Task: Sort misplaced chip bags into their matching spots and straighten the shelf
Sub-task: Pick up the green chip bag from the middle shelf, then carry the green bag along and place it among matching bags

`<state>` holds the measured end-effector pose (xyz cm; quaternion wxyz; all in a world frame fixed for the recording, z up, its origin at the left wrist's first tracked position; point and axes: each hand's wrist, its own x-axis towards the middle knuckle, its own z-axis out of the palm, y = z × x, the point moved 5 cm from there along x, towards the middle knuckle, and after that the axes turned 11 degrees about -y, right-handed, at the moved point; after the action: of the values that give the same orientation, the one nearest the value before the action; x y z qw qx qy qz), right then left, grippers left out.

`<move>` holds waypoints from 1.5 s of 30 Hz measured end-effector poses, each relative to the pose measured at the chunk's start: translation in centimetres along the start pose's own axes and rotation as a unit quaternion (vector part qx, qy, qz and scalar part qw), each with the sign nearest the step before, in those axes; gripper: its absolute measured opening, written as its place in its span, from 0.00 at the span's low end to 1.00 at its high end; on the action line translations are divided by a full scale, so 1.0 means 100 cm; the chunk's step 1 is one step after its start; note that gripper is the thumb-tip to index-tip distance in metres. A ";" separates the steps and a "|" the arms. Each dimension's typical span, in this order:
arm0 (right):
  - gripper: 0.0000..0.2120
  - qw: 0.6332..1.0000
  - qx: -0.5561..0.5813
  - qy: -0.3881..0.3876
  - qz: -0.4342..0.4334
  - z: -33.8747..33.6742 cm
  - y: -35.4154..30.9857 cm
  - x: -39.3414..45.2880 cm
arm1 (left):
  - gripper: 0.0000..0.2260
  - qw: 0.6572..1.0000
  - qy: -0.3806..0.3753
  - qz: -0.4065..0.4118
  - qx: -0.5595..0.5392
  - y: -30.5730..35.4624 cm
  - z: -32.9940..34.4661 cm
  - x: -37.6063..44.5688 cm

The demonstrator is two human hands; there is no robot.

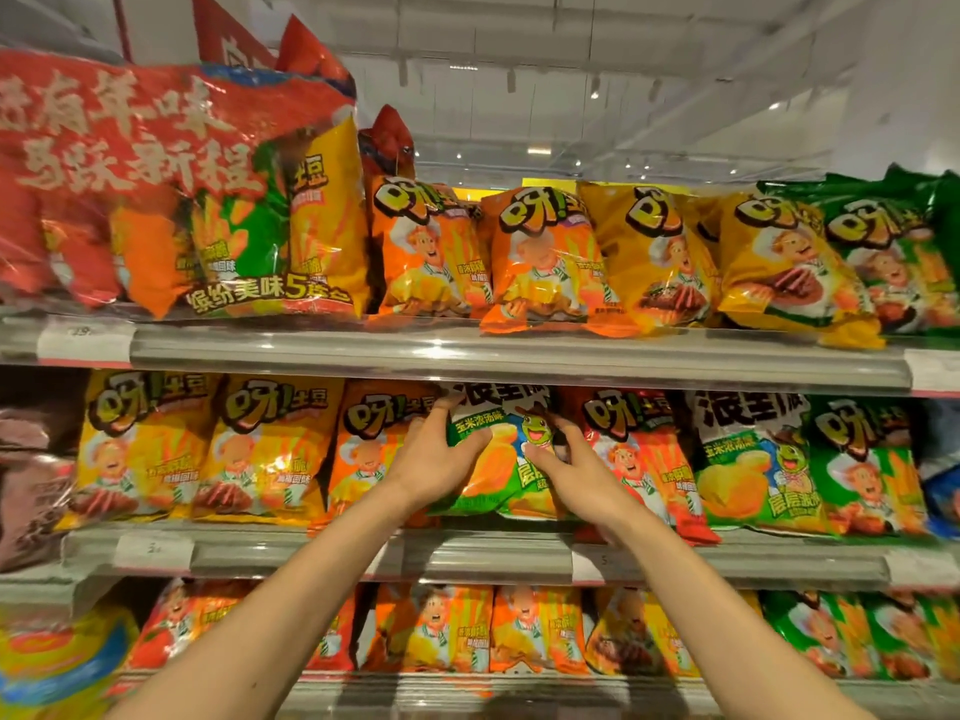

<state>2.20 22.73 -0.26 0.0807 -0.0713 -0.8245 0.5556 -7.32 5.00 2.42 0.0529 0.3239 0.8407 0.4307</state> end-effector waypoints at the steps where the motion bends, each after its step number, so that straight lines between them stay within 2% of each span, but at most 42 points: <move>1: 0.49 1.000 -0.001 0.003 0.000 -0.001 -0.003 -0.003 | 0.32 1.000 -0.003 0.004 -0.024 0.001 -0.002 -0.003; 3: 0.46 1.000 -0.005 0.006 -0.013 0.000 -0.013 -0.013 | 0.31 0.998 -0.009 0.020 -0.054 0.002 -0.005 -0.012; 7: 0.30 0.998 -0.028 -0.006 -0.048 0.015 -0.022 -0.036 | 0.33 0.993 -0.035 0.045 -0.102 -0.004 -0.012 -0.038; 10: 0.34 0.997 -0.039 -0.018 -0.061 0.031 -0.021 -0.052 | 0.32 0.987 -0.064 0.055 -0.136 -0.005 -0.017 -0.061; 13: 0.33 0.996 -0.049 -0.035 -0.067 0.047 -0.020 -0.064 | 0.30 0.983 -0.077 0.075 -0.146 -0.011 -0.021 -0.077; 19: 0.39 0.993 0.018 -0.067 -0.096 0.070 -0.025 -0.073 | 0.30 0.968 -0.092 0.108 -0.208 -0.025 -0.029 -0.094; 22: 0.43 0.994 0.003 -0.047 -0.094 0.077 -0.019 -0.080 | 0.32 0.960 -0.117 0.122 -0.221 -0.032 -0.021 -0.098; 26: 0.43 0.997 -0.009 -0.014 -0.069 0.070 -0.011 -0.097 | 0.36 0.952 -0.150 0.124 -0.234 -0.034 -0.007 -0.100; 36: 0.43 0.996 -0.030 0.071 -0.044 -0.017 0.006 -0.172 | 0.38 0.939 -0.197 0.185 -0.211 0.046 0.077 -0.098; 45: 0.41 0.991 -0.024 0.120 -0.054 -0.179 0.057 -0.268 | 0.37 0.937 -0.205 0.221 -0.179 0.182 0.227 -0.096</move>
<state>32.36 35.46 -0.43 0.2070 -0.0950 -0.8246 0.5178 17.65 22.70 0.26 0.1844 0.5679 0.6278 0.4994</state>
